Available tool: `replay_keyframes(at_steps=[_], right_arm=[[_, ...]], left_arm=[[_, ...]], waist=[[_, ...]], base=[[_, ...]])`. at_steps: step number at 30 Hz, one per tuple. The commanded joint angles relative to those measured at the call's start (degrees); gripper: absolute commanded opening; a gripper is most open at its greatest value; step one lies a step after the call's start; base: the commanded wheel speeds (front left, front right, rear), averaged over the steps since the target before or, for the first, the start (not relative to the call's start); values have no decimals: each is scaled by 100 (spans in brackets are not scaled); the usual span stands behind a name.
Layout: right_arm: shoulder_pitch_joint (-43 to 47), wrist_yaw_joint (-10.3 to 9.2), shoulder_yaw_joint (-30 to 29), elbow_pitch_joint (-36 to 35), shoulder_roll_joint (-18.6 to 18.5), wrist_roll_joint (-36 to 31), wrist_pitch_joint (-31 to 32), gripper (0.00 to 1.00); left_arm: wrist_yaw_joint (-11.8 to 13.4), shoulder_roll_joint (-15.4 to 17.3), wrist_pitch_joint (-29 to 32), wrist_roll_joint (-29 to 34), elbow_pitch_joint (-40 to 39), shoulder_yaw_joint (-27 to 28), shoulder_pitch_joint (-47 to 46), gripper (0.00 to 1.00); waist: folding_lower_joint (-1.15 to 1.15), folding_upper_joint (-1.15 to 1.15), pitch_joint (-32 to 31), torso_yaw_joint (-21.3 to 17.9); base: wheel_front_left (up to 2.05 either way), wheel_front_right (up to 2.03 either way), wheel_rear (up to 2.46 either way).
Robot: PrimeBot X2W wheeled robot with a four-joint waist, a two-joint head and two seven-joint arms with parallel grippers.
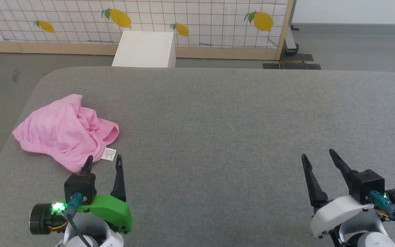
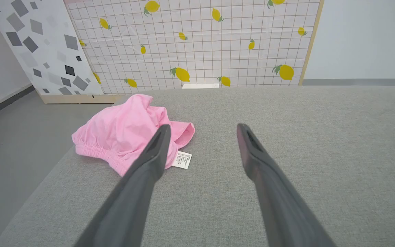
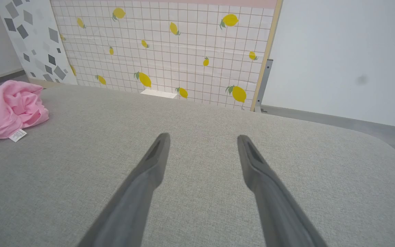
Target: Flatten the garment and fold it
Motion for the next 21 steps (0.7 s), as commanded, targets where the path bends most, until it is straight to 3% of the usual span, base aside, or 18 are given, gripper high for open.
replay_keyframes(at_steps=[1, 21], right_arm=[[-12, -1, -2, -3, 1, -7, -17, 100], [-62, -3, -25, -28, 4, 5, -99, 100]], left_arm=[[-10, 9, -4, -8, 5, 2, 8, 100], [-15, 38, -6, -56, 8, -41, 2, 100]], waist=[[0, 0, -3, 0], [0, 0, 9, -3]], base=[[0, 0, 0], [0, 0, 0]])
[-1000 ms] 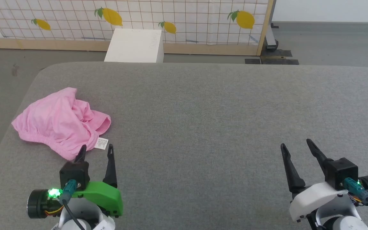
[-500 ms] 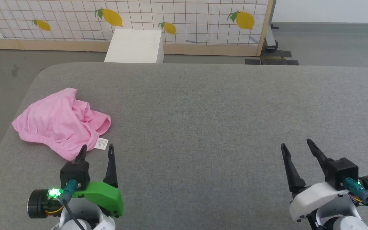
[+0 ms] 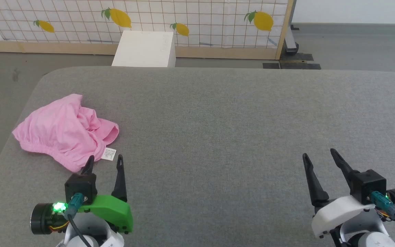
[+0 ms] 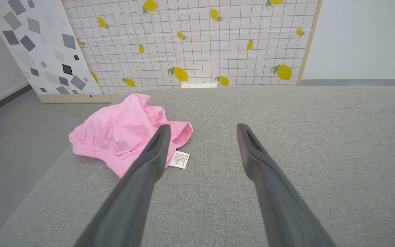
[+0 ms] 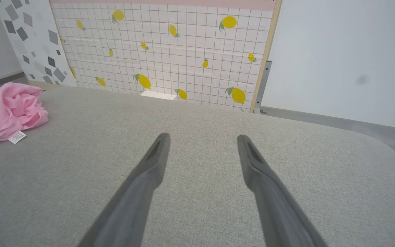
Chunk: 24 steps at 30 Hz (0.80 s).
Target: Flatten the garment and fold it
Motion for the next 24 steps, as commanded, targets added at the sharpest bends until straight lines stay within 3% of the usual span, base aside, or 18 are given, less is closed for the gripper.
replay_keyframes(at_steps=[1, 24], right_arm=[[-63, -3, -10, -29, 5, -6, -47, 100], [-114, -4, -111, -30, 9, 53, -173, 100]], left_arm=[[-15, 33, -4, -8, 7, -10, 0, 100], [-29, 102, 1, -101, 11, -111, -10, 100]], waist=[[0, 0, 2, 2], [0, 0, 23, 6]], base=[[0, 0, 0], [0, 0, 0]])
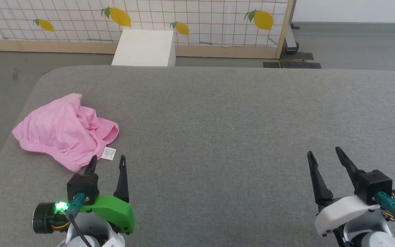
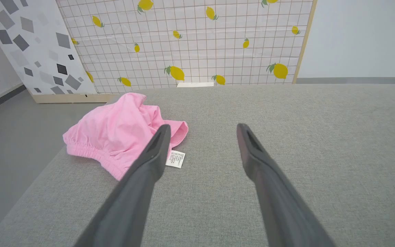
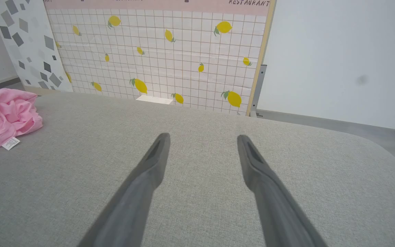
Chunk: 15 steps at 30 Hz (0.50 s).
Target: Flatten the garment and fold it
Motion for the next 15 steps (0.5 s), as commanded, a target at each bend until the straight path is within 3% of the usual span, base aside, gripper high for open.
replay_keyframes(at_steps=[1, 15], right_arm=[[-109, -4, 7, -24, 9, 47, -48, 100], [-123, -6, 16, -37, 11, 72, -68, 100]], left_arm=[[-25, 53, 1, -36, 9, -13, -10, 100], [-16, 108, 24, -103, 13, -94, -21, 100]], waist=[[0, 0, 1, 2], [0, 0, 32, 21]], base=[[0, 0, 0], [0, 0, 0]])
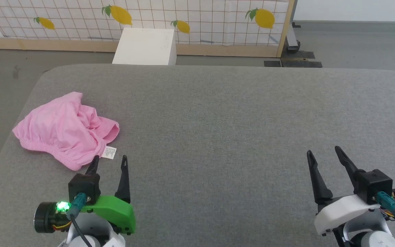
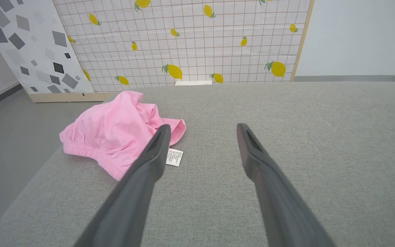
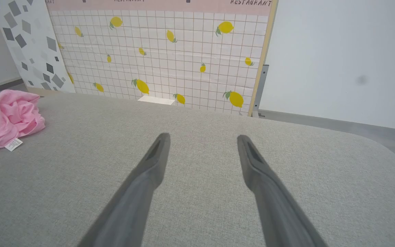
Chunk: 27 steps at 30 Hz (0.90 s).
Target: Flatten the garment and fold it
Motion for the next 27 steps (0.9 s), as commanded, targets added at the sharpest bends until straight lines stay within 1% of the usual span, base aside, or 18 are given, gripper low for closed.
replay_keyframes(at_steps=[1, 10, 14, 20, 27], right_arm=[[-111, -6, -1, -38, 11, 28, -50, 100], [-125, -6, 13, -41, 12, 56, -65, 100], [-93, -7, 61, -57, 13, 71, -72, 100], [6, -7, 124, -111, 14, 132, -23, 100], [130, -8, 216, -220, 15, 231, 11, 100]], left_arm=[[-15, 60, 17, -47, 12, -16, -23, 100], [-1, 106, 13, -97, 36, -69, -39, 100], [1, 121, 15, -113, 48, -111, -66, 100], [19, 155, 17, -108, 88, -182, -118, 100], [58, 248, 20, -82, 125, -236, -117, 100]], waist=[[-1, 0, 4, 3], [-1, 0, 18, 27], [-1, 0, 22, 104], [-1, 0, -4, 366], [-1, 0, -70, 797]], base=[[0, 0, 0], [0, 0, 0], [0, 0, 0], [0, 0, 0], [0, 0, 0]])
